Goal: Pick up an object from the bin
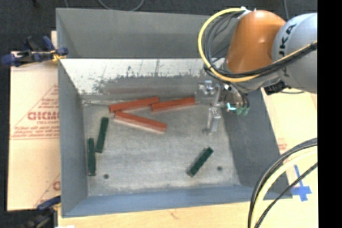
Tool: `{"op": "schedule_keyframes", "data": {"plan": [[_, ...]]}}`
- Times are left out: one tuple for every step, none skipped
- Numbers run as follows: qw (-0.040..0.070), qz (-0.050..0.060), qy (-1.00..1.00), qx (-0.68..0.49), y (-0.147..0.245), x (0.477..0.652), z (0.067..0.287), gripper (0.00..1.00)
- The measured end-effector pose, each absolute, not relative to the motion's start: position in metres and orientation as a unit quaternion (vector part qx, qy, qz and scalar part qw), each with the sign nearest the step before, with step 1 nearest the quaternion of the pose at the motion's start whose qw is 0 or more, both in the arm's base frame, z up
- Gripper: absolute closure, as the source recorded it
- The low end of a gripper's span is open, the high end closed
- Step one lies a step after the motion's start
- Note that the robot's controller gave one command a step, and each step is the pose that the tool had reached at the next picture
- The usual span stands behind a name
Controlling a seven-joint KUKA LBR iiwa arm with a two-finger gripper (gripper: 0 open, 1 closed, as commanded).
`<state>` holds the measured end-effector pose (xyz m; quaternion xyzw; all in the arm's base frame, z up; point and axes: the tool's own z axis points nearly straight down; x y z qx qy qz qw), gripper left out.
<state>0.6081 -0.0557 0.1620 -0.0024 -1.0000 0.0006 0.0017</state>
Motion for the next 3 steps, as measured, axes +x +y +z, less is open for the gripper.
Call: {"op": "schedule_keyframes", "data": {"plan": [[-0.004,-0.002,-0.999,0.033,0.038,0.642,0.154,0.00],[-0.001,0.000,-0.999,0.045,0.047,0.646,0.127,0.00],[-0.001,0.000,-0.984,0.179,0.059,0.635,0.114,0.00]]}}
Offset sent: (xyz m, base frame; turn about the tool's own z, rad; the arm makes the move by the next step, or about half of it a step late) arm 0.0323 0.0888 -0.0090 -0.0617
